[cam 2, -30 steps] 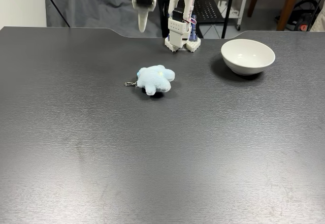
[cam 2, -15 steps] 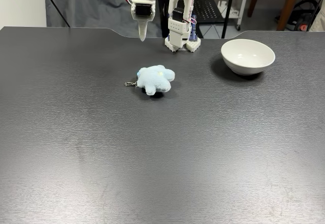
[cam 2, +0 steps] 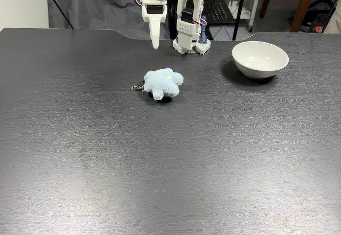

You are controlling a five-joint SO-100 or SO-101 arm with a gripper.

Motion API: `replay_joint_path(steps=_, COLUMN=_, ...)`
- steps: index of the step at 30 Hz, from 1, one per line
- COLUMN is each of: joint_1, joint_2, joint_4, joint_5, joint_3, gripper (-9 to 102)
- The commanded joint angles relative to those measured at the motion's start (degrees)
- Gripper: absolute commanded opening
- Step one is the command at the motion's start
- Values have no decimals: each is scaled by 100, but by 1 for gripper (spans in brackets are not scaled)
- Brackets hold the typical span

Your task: Grasp a skyblue doll and put it in the white bowl.

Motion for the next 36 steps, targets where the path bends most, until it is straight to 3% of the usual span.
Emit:
replay_joint_path(steps=1, joint_1=-62, joint_2=-396, joint_4=290, joint_5=-18, joint_3=-53, gripper=64)
replay_joint_path(steps=14, joint_1=-360, joint_2=-2320, joint_4=290, joint_5=-18, joint_3=-141, gripper=64)
replay_joint_path(steps=23, joint_1=-1266, joint_2=-2329, joint_4=290, joint_5=-18, joint_3=-158, gripper=64)
replay_joint_path(steps=36, joint_1=-923, joint_2=-2355, joint_4=281, joint_5=-18, joint_3=-211, gripper=64)
